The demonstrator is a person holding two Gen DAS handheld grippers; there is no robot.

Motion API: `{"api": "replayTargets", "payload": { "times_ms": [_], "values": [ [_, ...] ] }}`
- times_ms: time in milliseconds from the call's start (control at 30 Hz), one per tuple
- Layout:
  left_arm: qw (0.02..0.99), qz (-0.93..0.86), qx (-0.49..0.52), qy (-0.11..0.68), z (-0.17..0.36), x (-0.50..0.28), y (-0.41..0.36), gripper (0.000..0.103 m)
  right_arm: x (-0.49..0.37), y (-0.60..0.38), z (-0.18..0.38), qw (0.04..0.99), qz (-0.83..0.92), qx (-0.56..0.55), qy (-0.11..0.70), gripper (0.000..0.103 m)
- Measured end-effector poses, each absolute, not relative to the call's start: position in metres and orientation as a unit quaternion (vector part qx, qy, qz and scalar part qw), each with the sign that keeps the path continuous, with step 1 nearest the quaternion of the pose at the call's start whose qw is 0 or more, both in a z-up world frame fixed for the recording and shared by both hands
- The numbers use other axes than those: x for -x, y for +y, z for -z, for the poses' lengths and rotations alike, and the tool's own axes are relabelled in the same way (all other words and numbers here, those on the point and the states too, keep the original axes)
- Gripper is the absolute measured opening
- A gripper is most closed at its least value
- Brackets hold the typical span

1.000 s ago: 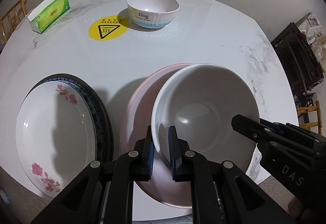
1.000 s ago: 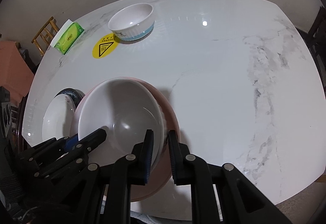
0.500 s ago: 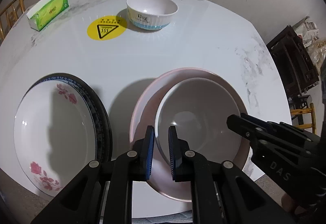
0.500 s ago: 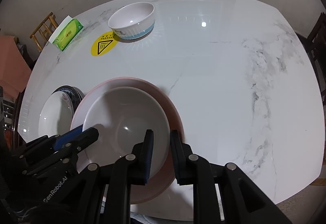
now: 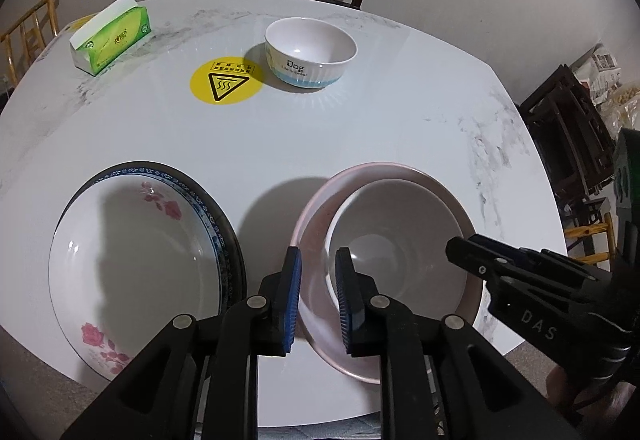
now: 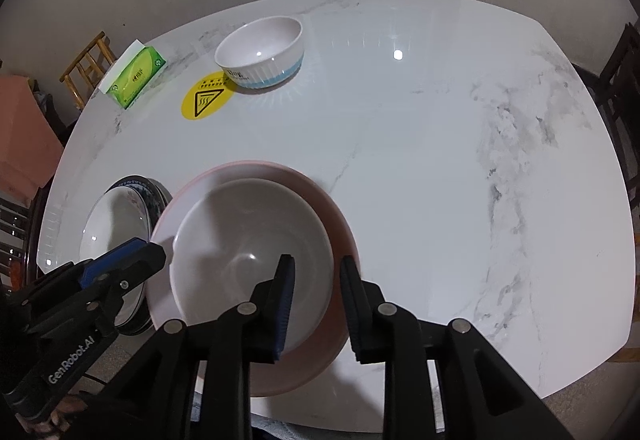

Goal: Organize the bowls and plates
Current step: 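Lower the white bowl into the pink bowl and open the left gripper, then move the left gripper to the white 'Dog' bowl and grasp its rim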

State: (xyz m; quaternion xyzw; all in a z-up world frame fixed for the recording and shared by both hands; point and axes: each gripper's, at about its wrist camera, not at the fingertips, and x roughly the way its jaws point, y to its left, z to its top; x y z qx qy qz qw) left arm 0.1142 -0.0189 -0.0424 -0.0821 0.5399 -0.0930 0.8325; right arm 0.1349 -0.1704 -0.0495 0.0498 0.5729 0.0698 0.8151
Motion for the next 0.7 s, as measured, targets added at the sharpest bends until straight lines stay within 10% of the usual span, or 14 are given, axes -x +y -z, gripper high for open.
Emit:
{"api": "replayTargets", "payload": {
  "times_ms": [700],
  "values": [
    [0.848,0.080,0.063,0.520,0.026,-0.122,-0.011,0.025,-0.152,-0.181,0.024,0.839,-0.074,-0.034,0.538,0.024]
  ]
}}
